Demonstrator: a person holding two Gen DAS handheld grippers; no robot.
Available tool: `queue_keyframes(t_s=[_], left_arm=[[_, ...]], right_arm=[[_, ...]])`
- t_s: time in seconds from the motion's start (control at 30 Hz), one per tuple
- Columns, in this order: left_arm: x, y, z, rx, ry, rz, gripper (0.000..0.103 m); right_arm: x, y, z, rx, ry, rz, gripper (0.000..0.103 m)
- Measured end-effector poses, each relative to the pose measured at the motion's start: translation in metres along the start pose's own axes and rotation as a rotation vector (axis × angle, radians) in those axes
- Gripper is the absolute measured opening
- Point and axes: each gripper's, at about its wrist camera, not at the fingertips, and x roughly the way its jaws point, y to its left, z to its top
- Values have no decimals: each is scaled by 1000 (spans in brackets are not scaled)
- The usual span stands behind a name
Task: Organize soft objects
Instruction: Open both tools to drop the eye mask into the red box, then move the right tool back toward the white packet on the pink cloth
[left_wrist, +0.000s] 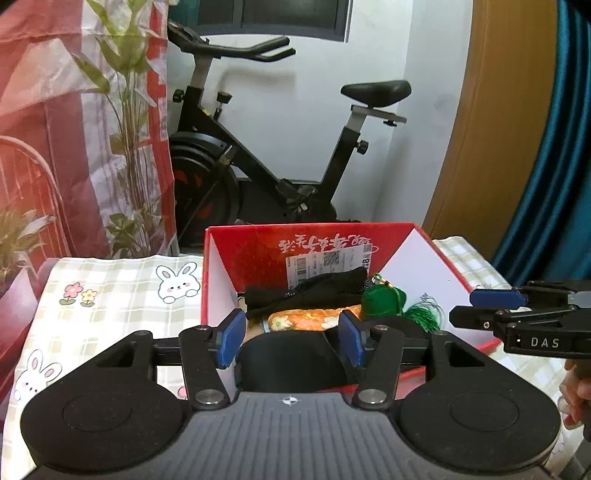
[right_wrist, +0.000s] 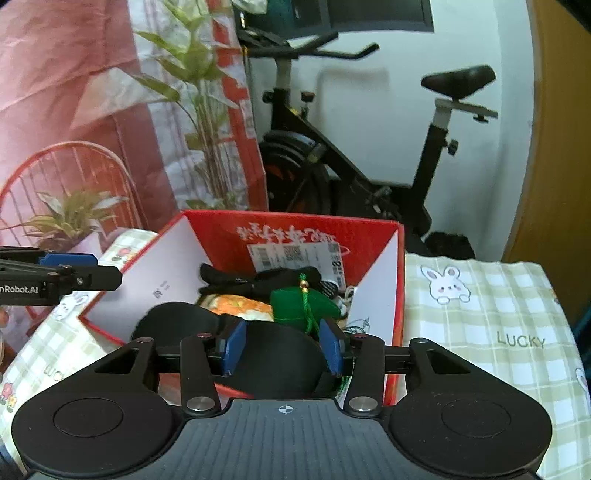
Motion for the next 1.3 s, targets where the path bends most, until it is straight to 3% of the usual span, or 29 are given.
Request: queue_keyframes(t_s=[0.2,0.4,0.77,1.3], left_arm=[[-37,6,-28,-22,-16,-29,58],[-51,6,-79,-39,18,-38,58],[-23,12,-157,-145,151,1,58],[-10,15,-195,-186,202,20,59]], right_arm=[[-33,17,-18,-40,-67,55,42],[-56,28,-61,-25,-97,87,49],[-50,28,-154,39,57,30,48],[-26,22,-190,76,179,-20,52]])
